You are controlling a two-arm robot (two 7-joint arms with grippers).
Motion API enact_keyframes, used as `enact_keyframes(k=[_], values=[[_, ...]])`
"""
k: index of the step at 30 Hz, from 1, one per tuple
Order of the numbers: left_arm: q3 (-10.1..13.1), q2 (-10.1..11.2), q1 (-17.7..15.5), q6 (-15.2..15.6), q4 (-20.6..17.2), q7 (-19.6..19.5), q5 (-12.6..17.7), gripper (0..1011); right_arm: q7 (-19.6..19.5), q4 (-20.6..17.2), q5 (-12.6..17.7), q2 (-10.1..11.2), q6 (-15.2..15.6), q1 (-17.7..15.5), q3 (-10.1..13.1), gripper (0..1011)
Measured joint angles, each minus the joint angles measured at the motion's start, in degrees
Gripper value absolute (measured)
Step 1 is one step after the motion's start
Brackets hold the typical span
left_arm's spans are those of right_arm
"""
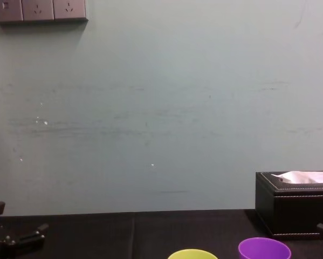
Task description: Stack the three plastic cups sequentially using one hand.
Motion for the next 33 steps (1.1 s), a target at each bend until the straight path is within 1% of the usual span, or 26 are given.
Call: enact_keyframes(k=[16, 22, 26, 29, 30, 32, 33], values=[[0.0, 0.0, 0.0, 0.0, 0.0, 0.0, 0.0, 1000, 0.0, 0.0, 0.0, 0.0, 0.0, 0.0, 0.0, 1004], [0.0, 0.0, 0.0, 0.0, 0.0, 0.0, 0.0, 1000, 0.0, -1.2, -0.2, -0.2, -0.2, -1.1, 1.1, 1004], [0.0, 0.0, 0.0, 0.0, 0.0, 0.0, 0.0, 1000, 0.2, -3.0, -0.1, 0.1, -0.2, -2.6, 2.1, 1004], [0.0, 0.0, 0.0, 0.0, 0.0, 0.0, 0.0, 1000, 0.8, -5.4, 0.7, 0.9, 0.2, -4.4, 3.2, 1004], [0.0, 0.0, 0.0, 0.0, 0.0, 0.0, 0.0, 1000, 1.2, -7.1, 1.4, 1.6, 0.6, -5.7, 4.0, 1004], [0.0, 0.0, 0.0, 0.0, 0.0, 0.0, 0.0, 1000, 1.8, -8.6, 2.1, 2.4, 0.8, -7.0, 4.6, 1004], [0.0, 0.0, 0.0, 0.0, 0.0, 0.0, 0.0, 1000, 2.5, -10.2, 3.0, 3.3, 1.0, -8.5, 5.5, 1004]])
